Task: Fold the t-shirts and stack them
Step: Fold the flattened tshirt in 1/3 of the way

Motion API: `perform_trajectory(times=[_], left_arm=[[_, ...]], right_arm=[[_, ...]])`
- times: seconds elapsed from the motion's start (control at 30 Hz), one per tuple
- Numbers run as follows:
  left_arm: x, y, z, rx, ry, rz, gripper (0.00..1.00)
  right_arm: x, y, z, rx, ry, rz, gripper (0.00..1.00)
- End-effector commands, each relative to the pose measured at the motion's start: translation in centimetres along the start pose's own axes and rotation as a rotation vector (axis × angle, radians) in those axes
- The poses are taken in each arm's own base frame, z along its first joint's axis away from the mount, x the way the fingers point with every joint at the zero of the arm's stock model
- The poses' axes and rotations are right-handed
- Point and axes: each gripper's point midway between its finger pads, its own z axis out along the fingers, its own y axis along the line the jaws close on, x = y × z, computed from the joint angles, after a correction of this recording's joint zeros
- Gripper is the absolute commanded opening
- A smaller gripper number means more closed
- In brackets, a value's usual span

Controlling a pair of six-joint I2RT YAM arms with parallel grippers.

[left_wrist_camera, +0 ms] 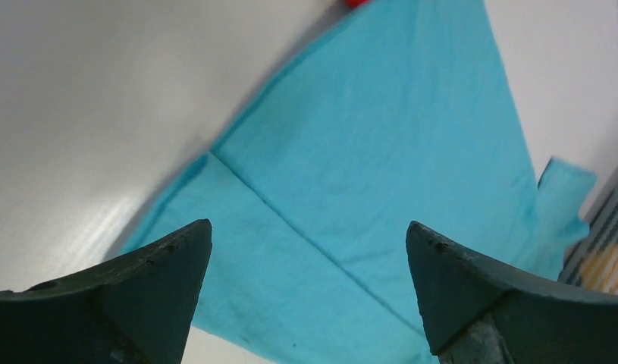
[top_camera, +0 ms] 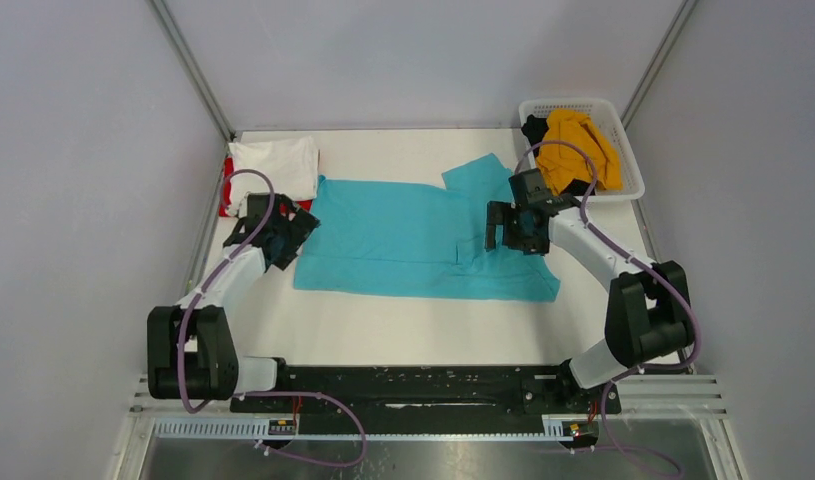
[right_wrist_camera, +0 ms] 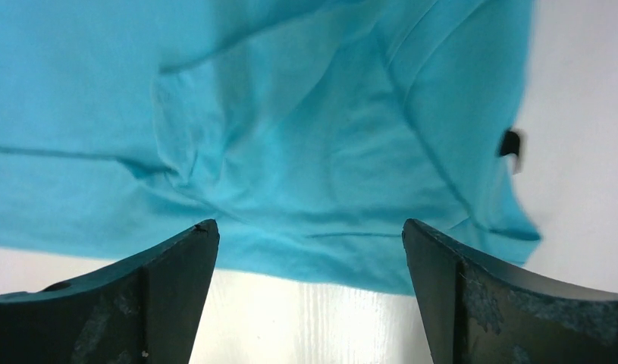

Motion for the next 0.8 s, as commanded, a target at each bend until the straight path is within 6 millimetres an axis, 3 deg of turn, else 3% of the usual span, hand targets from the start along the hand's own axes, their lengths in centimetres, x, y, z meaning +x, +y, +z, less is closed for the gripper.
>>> perform_trajectory(times=[0.0,0.13,0.2,0.37,0.5,0.77], left_arm=[[4.0,-2.2,0.6,0.123,0.126,0.070,0.99],[6.6,-2.7,2.4,0.130,0.192,0.107,0.99],[7.2,-1.9,3.8,0.088,0.200,0.112,0.99],[9.2,0.1,5.1,0.019,0.278,0.121,0.99],[10.5,1.9,3.8,0.002,0.298,0.127,0.99],[14.1,7.9,-1.0,-0.052,0.324,0.119,0.99]], right_arm=[[1.8,3.9,0.8,-0.209,-0.002,0.004,1.00],[2.2,5.9,2.8,-0.215,0.028,-0.071,1.00],[2.2,6.4,3.9,-0.189,0.034,-0.096,0.99],[5.3,5.6,5.7,-0.163,0.117,-0.029,0.99],[9.3,4.5,5.4,-0.158,0.187,0.024,0.99],[17.0,1.3,2.8,-0.117,0.319,0.062,0.99]])
